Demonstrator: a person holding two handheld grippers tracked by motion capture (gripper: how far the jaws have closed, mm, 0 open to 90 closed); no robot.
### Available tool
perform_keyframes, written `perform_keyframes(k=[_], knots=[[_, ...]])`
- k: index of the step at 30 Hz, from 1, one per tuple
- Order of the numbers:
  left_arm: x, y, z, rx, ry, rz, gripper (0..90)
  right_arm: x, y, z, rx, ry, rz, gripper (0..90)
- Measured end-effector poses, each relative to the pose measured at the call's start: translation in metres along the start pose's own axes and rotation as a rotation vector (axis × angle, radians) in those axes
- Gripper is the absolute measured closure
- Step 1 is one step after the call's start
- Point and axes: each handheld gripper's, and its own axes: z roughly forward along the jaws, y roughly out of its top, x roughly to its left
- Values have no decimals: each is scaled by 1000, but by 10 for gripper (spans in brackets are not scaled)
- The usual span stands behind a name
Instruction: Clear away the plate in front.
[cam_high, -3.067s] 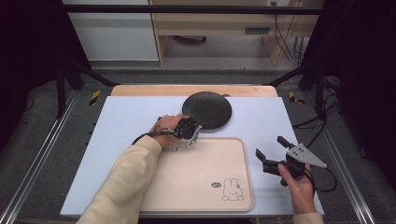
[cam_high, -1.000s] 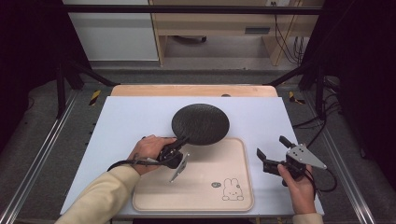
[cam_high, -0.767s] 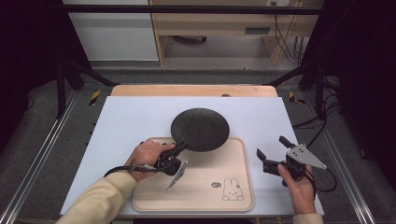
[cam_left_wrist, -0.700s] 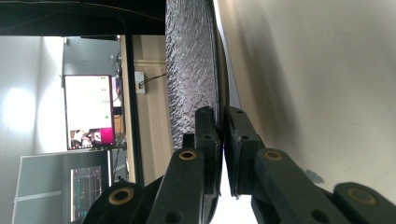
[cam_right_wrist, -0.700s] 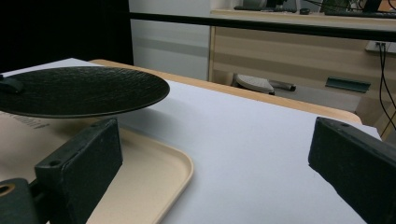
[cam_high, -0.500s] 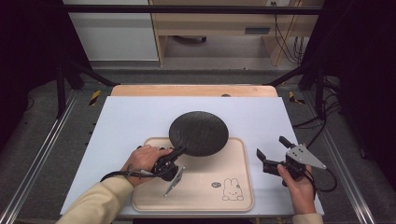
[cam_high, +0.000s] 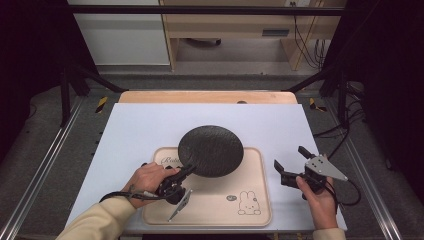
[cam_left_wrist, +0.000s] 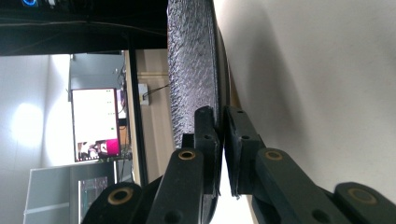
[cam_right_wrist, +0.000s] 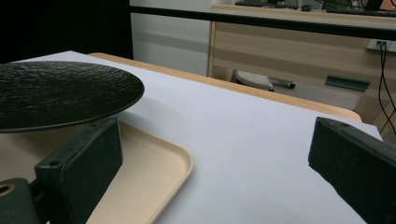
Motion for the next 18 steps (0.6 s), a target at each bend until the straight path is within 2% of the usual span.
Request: perform_keyframes(k=[4,7,18], knots=[[-4,3,-5,-10,-2,-3,834,0,0,0,0,0,-2,33],[-6,4,-7,-16,-6,12,836,0,0,0,1,0,-5,33],[-16,6,-9,-38,-26,30,834,0,-1,1,6,0,-5,33]])
